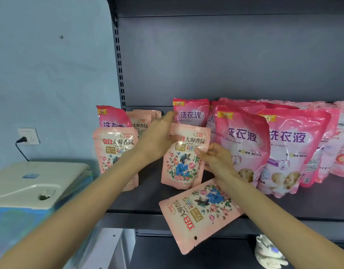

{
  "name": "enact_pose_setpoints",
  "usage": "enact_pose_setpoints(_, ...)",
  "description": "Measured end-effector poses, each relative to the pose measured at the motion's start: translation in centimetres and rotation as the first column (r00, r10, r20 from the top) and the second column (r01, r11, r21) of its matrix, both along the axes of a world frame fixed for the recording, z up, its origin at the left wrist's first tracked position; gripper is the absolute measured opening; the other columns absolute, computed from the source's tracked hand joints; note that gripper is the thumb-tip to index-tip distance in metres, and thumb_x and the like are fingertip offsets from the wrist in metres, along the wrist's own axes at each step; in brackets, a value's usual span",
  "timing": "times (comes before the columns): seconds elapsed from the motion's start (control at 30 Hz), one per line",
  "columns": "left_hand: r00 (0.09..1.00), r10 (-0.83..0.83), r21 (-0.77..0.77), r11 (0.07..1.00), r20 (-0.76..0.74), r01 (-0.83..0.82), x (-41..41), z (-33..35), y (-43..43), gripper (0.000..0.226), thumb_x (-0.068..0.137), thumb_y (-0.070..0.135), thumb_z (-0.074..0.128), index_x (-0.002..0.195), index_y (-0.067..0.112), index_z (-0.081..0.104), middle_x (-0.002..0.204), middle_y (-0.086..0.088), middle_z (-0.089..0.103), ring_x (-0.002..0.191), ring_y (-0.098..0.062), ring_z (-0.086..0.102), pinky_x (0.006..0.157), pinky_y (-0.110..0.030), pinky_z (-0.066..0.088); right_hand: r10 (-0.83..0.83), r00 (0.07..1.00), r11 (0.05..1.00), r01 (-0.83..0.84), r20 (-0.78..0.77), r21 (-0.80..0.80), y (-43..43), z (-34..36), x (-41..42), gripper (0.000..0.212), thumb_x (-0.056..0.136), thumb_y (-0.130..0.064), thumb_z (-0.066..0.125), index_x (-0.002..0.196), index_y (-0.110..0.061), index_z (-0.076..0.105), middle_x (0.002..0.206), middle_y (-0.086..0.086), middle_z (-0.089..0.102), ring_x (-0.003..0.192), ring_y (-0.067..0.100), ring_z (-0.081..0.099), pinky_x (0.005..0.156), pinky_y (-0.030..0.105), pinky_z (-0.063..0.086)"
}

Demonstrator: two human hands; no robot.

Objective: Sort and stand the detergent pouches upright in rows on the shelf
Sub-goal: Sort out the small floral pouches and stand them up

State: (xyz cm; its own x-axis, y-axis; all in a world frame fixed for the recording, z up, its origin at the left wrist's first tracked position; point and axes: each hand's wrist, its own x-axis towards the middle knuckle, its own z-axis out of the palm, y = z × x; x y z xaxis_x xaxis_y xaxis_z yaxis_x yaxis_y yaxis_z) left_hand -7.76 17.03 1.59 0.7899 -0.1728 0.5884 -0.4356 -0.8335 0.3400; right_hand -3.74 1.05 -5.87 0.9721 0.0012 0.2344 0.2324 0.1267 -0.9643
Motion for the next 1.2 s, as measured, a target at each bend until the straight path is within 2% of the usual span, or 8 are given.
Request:
enact_pose_setpoints(0.1,0.999,0.037,0.3,0.953,-0.03,-0.026,1.2,1.7,-0.3,0.049,0.088,0.023,0.061,0.134,0.015,0.044,0.134,-0.004,0.052,0.121,-0.023,0.049,0.096,-0.037,0.041,0.036,0.998,0.999,-0.036,0.041,-0.022,0.4,0.0,0.4,0.016,0.078,-0.005,0.071,0.074,-0.01,0.057,0.072,-0.004,0.072,0.073,0.01,0.069,0.07,0.026,0.057)
enact_pose_setpoints(0.2,0.987,0.008,0.461,0.885,-0.158,0.067,2.4,3.1,-0.5,0.03,0.087,0.025,0.063,0.115,0.014,0.06,0.116,-0.002,0.064,0.105,-0.021,0.058,0.085,-0.034,0.046,0.062,0.996,0.997,-0.059,0.067,-0.052,0.9,0.0,0.8,0.014,0.078,-0.005,0.071,0.076,-0.006,0.057,0.073,-0.003,0.073,0.077,0.011,0.069,0.073,0.028,0.057)
enact_pose_setpoints(0.4,0.98,0.003,0.442,0.893,-0.199,0.087,3.9,4.9,0.0,0.014,0.08,0.025,0.071,0.089,0.014,0.068,0.085,0.007,0.066,0.075,-0.006,0.055,0.063,-0.025,0.04,0.103,0.989,0.99,-0.092,0.106,-0.106,1.0,0.4,1.2,0.009,0.082,-0.009,0.068,0.086,-0.007,0.061,0.083,-0.004,0.072,0.071,0.002,0.069,0.06,0.016,0.053)
enact_pose_setpoints(0.57,0.977,0.038,0.404,0.913,-0.208,0.051,4.8,6.4,1.8,0.014,0.078,0.022,0.073,0.085,0.012,0.069,0.08,0.009,0.063,0.072,-0.004,0.055,0.076,-0.028,0.045,0.172,0.977,0.917,-0.111,0.129,-0.383,0.0,0.5,1.4,0.027,0.085,-0.024,0.065,0.109,-0.012,0.06,0.104,-0.001,0.067,0.097,0.008,0.063,0.089,0.026,0.051)
enact_pose_setpoints(0.77,0.952,0.214,0.533,0.844,-0.22,-0.067,5.8,7.1,3.7,0.015,0.078,0.027,0.072,0.071,0.027,0.059,0.078,0.011,0.06,0.083,-0.013,0.055,0.076,-0.033,0.045,0.208,0.966,0.79,-0.072,0.156,-0.609,-0.8,-0.5,1.3,0.03,0.087,-0.022,0.064,0.114,-0.012,0.061,0.101,-0.009,0.061,0.087,-0.004,0.056,0.072,-0.001,0.043)
enact_pose_setpoints(1.03,0.926,0.353,0.626,0.755,-0.136,-0.196,6.5,7.6,4.4,0.016,0.08,0.029,0.071,0.08,0.026,0.056,0.088,0.005,0.059,0.09,-0.018,0.054,0.077,-0.035,0.046,0.08,0.99,0.709,0.024,0.115,-0.705,0.4,-1.4,3.7,0.034,0.09,-0.019,0.06,0.121,-0.008,0.057,0.121,0.005,0.06,0.113,0.018,0.055,0.101,0.029,0.042)
enact_pose_setpoints(1.13,0.914,0.38,0.63,0.747,-0.141,-0.214,6.4,8.4,5.1,0.012,0.079,0.029,0.072,0.078,0.021,0.063,0.088,0.002,0.067,0.087,-0.02,0.059,0.077,-0.037,0.05,0.023,0.999,0.658,0.015,0.04,-0.753,1.5,-1.2,4.6,0.027,0.093,-0.02,0.054,0.119,-0.014,0.052,0.109,0.004,0.055,0.107,0.019,0.05,0.087,0.025,0.038)
enact_pose_setpoints(1.2,0.907,0.394,0.634,0.742,-0.147,-0.22,6.7,8.6,5.4,0.014,0.078,0.029,0.072,0.083,0.017,0.067,0.09,0.0,0.069,0.089,-0.022,0.061,0.079,-0.039,0.052,-0.025,1.0,0.641,0.003,-0.018,-0.768,2.1,-0.9,5.0,0.03,0.094,-0.019,0.051,0.122,-0.007,0.051,0.099,0.002,0.054,0.103,0.022,0.05,0.078,0.022,0.035)
